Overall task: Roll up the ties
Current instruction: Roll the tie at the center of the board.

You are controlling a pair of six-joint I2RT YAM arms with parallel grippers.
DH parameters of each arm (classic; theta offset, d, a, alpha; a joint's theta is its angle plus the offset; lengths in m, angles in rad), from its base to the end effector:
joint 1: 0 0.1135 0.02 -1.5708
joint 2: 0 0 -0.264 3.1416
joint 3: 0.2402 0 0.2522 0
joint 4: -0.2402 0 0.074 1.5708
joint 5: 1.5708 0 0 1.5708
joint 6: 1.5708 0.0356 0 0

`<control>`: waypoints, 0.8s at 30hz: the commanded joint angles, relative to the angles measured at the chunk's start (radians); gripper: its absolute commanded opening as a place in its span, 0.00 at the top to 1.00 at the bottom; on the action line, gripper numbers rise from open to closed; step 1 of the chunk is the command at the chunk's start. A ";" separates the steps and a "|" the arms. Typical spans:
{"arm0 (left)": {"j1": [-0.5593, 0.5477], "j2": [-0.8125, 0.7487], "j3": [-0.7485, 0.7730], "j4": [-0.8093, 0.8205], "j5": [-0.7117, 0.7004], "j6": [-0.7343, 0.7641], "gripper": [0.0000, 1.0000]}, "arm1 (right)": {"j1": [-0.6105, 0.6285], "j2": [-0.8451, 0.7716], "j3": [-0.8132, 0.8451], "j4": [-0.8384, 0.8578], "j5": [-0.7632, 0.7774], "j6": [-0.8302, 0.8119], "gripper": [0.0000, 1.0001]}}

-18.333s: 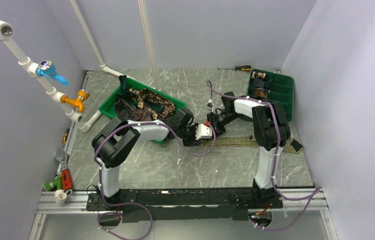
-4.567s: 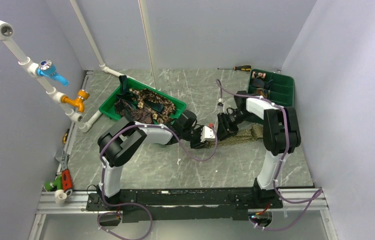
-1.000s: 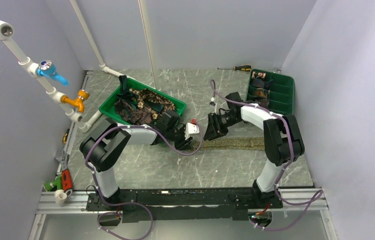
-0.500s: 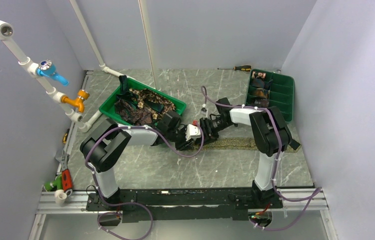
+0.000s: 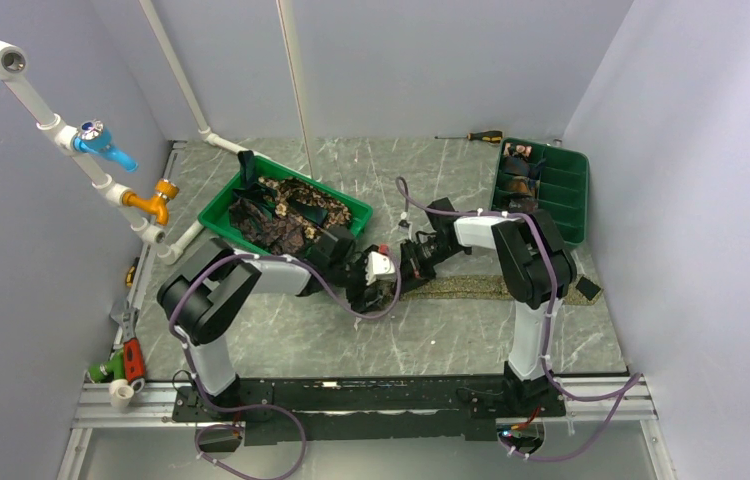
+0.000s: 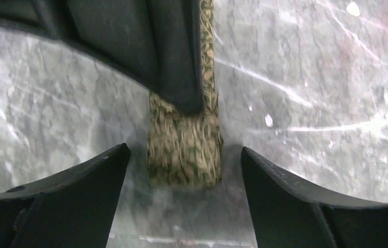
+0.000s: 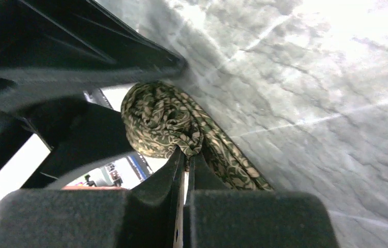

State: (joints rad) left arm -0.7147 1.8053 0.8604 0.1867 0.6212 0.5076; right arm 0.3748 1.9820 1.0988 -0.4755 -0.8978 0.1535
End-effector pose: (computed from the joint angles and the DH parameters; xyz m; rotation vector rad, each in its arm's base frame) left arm 0.2494 -0.2439 0.1361 1.5598 1.6797 -0.8260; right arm 0.3133 0.1532 0.1102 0.4483 -2.7454 -1.3690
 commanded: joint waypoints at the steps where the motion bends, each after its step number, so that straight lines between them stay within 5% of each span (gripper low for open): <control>1: 0.050 -0.089 -0.117 0.115 0.046 -0.059 0.09 | 0.003 0.035 0.010 -0.034 0.194 -0.061 1.00; 8: 0.050 -0.087 -0.163 0.244 0.097 -0.051 0.01 | 0.003 0.063 0.019 -0.054 0.300 -0.066 1.00; 15: 0.045 0.027 -0.128 0.351 0.107 -0.090 0.24 | 0.003 0.092 0.020 -0.064 0.325 -0.080 1.00; 21: 0.026 0.094 -0.138 0.487 0.139 -0.155 0.27 | 0.002 0.111 0.013 -0.032 0.313 -0.063 1.00; 24: 0.011 0.126 -0.144 0.512 0.152 -0.152 0.37 | 0.002 0.113 0.004 -0.023 0.306 -0.062 1.00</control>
State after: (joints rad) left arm -0.6727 1.8767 0.7197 0.6193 0.7403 0.3794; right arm 0.3717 2.0171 1.1397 -0.5491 -0.8474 0.1490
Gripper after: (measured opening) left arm 0.699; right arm 0.019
